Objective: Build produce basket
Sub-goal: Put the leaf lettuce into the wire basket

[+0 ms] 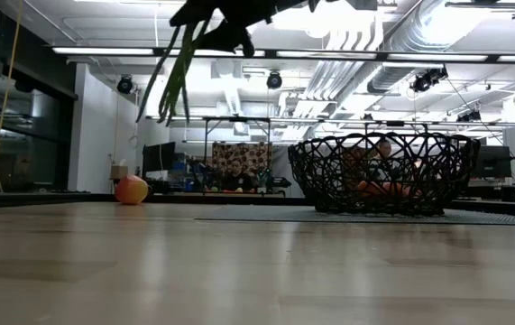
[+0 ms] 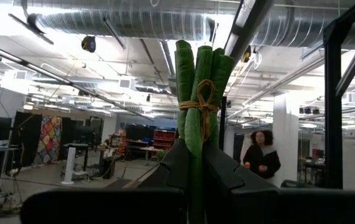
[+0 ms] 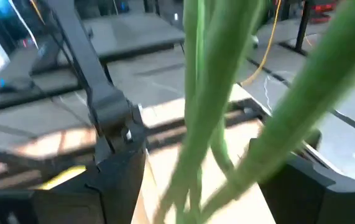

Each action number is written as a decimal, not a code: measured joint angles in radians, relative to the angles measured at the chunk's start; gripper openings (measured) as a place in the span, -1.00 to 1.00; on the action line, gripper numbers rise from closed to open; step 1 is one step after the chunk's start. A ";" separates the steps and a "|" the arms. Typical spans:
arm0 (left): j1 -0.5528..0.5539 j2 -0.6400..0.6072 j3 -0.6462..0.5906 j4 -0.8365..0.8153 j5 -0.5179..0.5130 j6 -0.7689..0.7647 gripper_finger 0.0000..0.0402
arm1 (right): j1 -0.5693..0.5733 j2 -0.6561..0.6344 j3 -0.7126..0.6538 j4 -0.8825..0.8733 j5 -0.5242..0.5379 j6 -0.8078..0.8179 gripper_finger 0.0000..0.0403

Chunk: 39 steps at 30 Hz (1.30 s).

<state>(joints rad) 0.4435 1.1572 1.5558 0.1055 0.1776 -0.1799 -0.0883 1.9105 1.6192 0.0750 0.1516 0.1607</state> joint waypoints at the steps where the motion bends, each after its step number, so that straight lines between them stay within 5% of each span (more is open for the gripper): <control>1: 0.000 0.000 0.000 0.000 0.001 0.000 -0.96 | 0.000 0.009 0.000 0.022 -0.002 0.006 0.38; 20: 0.000 0.000 0.000 0.031 0.000 -0.004 -0.96 | 0.000 0.032 0.000 0.090 0.001 0.018 0.23; 39: 0.002 0.000 0.000 0.058 -0.007 0.000 -0.96 | 0.000 0.032 0.000 0.124 -0.013 0.022 -0.54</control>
<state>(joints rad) 0.4450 1.1576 1.5555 0.1634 0.1701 -0.1799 -0.0887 1.9427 1.6192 0.1989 0.1387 0.1829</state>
